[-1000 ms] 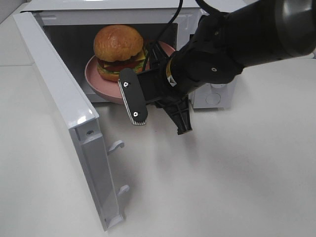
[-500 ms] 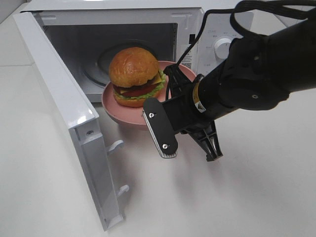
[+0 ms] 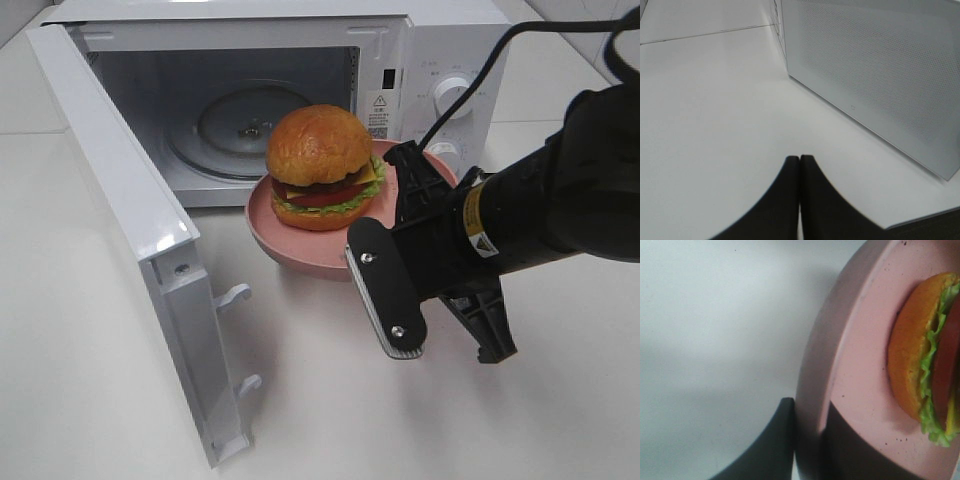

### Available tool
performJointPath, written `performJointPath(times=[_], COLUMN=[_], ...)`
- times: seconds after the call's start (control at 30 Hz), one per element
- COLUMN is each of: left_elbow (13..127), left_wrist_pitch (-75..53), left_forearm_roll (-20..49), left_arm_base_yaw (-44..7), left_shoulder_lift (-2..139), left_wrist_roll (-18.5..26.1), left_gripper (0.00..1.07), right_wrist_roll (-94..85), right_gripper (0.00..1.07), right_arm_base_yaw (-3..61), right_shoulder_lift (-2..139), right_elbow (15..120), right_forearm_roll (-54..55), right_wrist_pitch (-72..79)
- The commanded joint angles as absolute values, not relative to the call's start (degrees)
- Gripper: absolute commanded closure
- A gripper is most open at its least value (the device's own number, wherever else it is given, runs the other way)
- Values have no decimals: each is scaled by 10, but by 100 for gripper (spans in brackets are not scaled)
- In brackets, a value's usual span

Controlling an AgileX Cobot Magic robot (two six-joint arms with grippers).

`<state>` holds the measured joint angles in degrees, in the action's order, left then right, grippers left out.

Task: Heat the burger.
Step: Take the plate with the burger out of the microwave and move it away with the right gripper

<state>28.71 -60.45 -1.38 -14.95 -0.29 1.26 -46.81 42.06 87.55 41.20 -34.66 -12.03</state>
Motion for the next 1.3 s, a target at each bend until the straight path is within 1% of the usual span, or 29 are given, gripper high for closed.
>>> performJointPath(times=[0.03,0.3,0.5,0.77,1.0,1.07,1.13,1.3], left_elbow=[286,286,286,286,286,286,286,286], left_wrist_pitch=[-595,-595,-595,-595,-595,-595,-595,-595], left_forearm_roll=[-14,-14,-14,-14,-14,-14,-14,-14], left_arm_base_yaw=[-148,-148,-148,-148,-148,-148,-148,-148], left_shoulder_lift=[-14,-14,-14,-14,-14,-14,-14,-14], left_wrist_roll=[13,13,13,13,13,13,13,13], left_gripper=[106,106,106,106,106,106,106,106], right_wrist_roll=[-445,-397,-357,-321,-244,-209,-125,-66], right_gripper=[107,107,107,107,107,107,107,107], right_arm_base_yaw=[413,413,413,413,413,413,413,411], right_shoulder_lift=[835,767,727,669,630,628,628,628], right_elbow=[391,331,308,280,276,276,276,276], right_forearm_roll=[-353,-353,-353,-352,-351,-351,-351,-355], right_wrist_pitch=[-120,-156,-161,-226,-289,-305,-331,-339])
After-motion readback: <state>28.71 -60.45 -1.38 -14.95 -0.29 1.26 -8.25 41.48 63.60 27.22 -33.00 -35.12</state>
